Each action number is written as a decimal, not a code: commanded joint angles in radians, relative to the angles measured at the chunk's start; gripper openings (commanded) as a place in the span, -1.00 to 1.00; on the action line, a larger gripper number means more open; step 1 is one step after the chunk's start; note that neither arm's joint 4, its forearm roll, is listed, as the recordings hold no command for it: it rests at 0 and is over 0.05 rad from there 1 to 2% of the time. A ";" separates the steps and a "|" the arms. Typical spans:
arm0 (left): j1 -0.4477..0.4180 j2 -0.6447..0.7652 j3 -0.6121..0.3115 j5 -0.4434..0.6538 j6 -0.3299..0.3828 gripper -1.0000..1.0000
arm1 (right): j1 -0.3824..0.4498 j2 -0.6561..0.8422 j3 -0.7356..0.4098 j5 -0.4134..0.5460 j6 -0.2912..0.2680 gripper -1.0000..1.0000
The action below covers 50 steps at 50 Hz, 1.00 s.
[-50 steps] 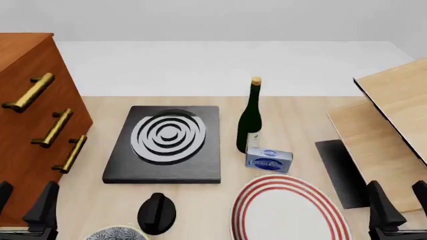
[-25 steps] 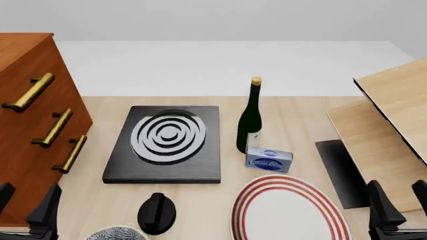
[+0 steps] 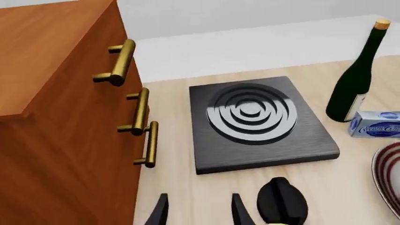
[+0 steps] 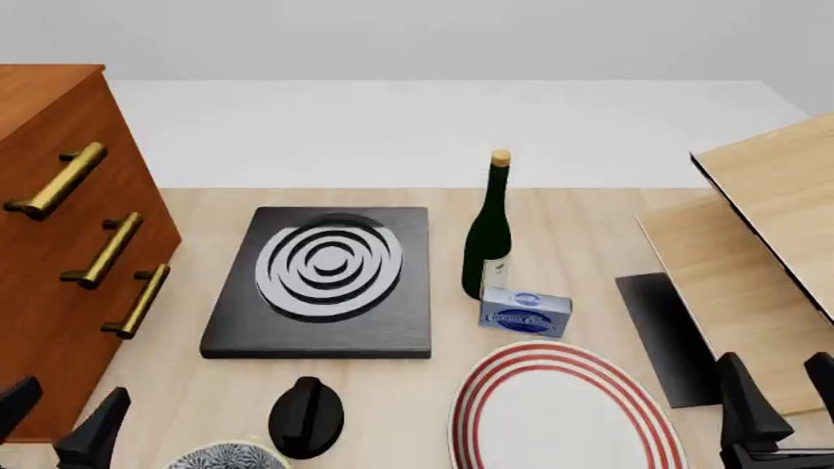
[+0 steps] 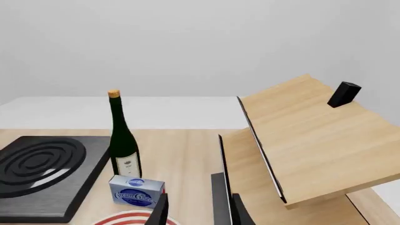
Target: Pick up the akita bowl and put it on the plate.
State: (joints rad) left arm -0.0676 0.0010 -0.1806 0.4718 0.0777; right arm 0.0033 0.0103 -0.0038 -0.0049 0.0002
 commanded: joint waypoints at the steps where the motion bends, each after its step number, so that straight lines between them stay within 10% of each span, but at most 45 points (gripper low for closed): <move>1: -0.033 0.000 -0.023 0.122 0.010 1.00 | 0.000 -0.004 -0.003 0.008 0.000 1.00; 50: -0.176 0.073 -0.237 0.510 -0.125 1.00 | 0.001 -0.005 -0.006 0.010 0.000 1.00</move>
State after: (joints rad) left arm -0.2084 0.0408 -0.3711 0.9353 -0.0144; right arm 0.0039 0.0058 -0.0094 0.0049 0.0002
